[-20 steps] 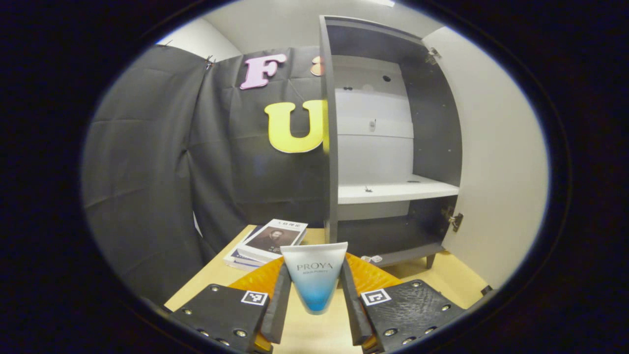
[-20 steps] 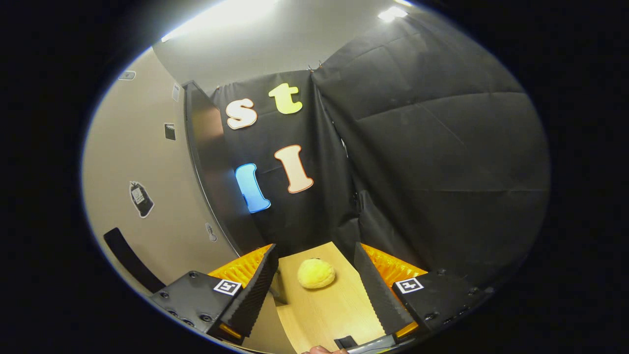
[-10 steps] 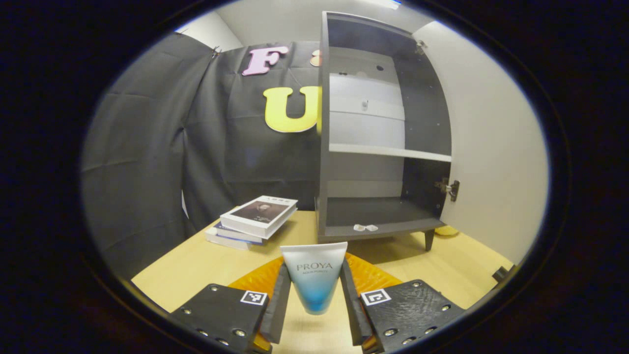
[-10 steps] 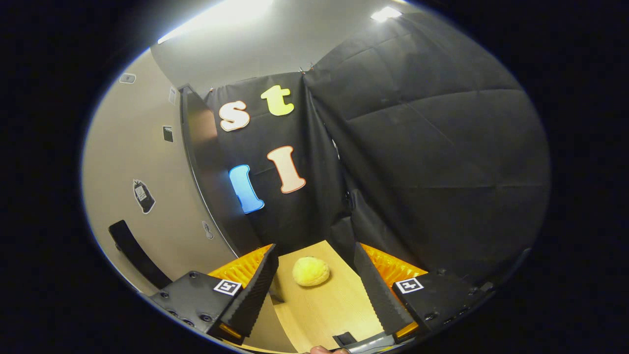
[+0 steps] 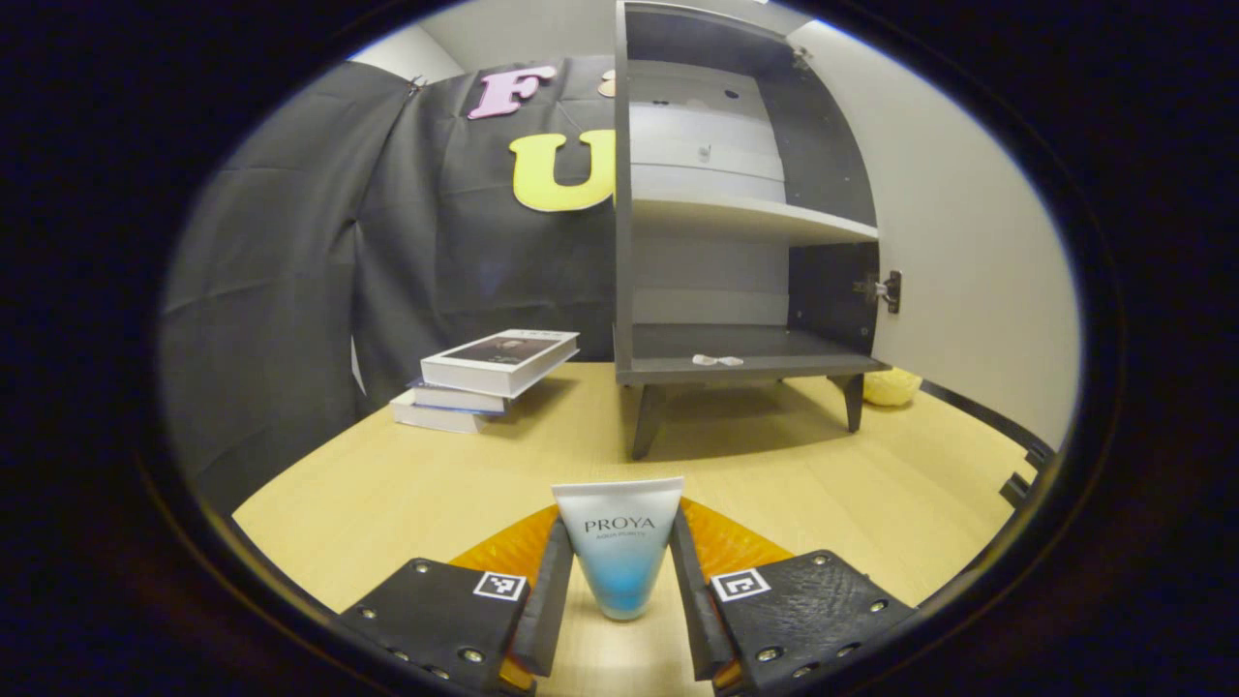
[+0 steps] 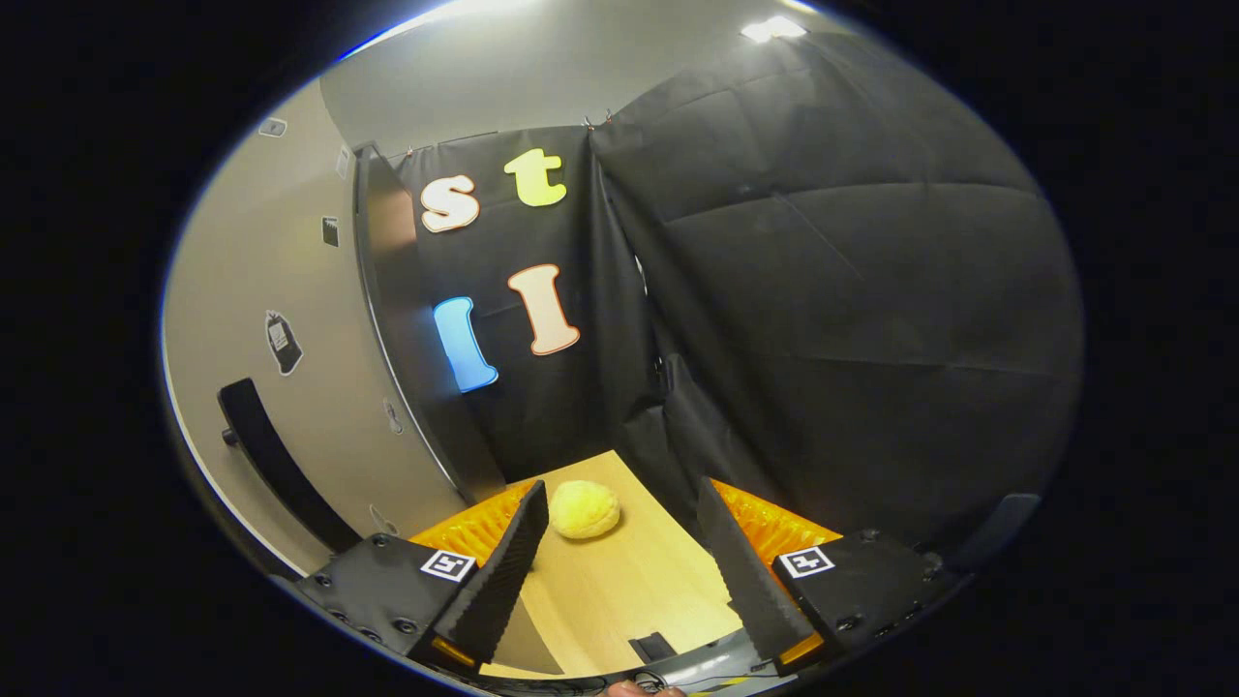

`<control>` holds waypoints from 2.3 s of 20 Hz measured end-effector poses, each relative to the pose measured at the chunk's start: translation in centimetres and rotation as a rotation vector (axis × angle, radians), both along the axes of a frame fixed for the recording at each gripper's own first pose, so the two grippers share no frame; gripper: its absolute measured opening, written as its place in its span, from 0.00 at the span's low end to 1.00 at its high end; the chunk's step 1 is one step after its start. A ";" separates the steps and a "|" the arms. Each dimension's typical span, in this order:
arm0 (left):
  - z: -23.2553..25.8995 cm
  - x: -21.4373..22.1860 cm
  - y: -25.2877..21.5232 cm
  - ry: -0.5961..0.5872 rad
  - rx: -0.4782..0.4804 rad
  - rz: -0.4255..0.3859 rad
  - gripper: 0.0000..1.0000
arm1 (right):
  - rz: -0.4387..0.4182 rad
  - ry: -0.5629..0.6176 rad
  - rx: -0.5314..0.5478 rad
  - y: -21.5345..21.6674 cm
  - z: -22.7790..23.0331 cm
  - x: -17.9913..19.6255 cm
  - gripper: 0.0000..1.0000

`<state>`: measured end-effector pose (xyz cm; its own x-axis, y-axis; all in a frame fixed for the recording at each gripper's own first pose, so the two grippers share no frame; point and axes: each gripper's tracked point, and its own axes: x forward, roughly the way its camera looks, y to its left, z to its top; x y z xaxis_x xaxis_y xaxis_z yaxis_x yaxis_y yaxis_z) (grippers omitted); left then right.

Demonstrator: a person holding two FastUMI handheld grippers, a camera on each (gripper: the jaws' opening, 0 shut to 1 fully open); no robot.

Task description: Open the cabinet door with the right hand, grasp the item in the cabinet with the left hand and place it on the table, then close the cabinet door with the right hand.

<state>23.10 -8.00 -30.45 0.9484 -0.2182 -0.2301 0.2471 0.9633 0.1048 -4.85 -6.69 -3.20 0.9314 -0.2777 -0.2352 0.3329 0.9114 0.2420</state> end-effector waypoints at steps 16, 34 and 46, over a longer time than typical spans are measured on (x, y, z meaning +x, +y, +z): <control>2.3 -2.0 0.6 -0.068 0.027 -0.047 0.86 | 0.032 0.044 0.011 2.3 -1.9 -0.1 0.98; 23.5 -10.3 0.8 -0.183 -0.115 -0.051 0.87 | -0.005 0.007 0.114 2.3 -4.8 -0.2 0.98; 34.7 -11.9 3.7 -0.123 -0.083 0.189 0.87 | 0.017 -0.022 0.117 -2.6 -4.6 1.4 0.98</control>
<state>11.23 -4.32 4.25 0.9939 -0.0477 -0.0994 0.0520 0.9978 0.0417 -3.45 -9.31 -7.80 0.9410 -0.2334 -0.2449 0.3109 0.8822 0.3538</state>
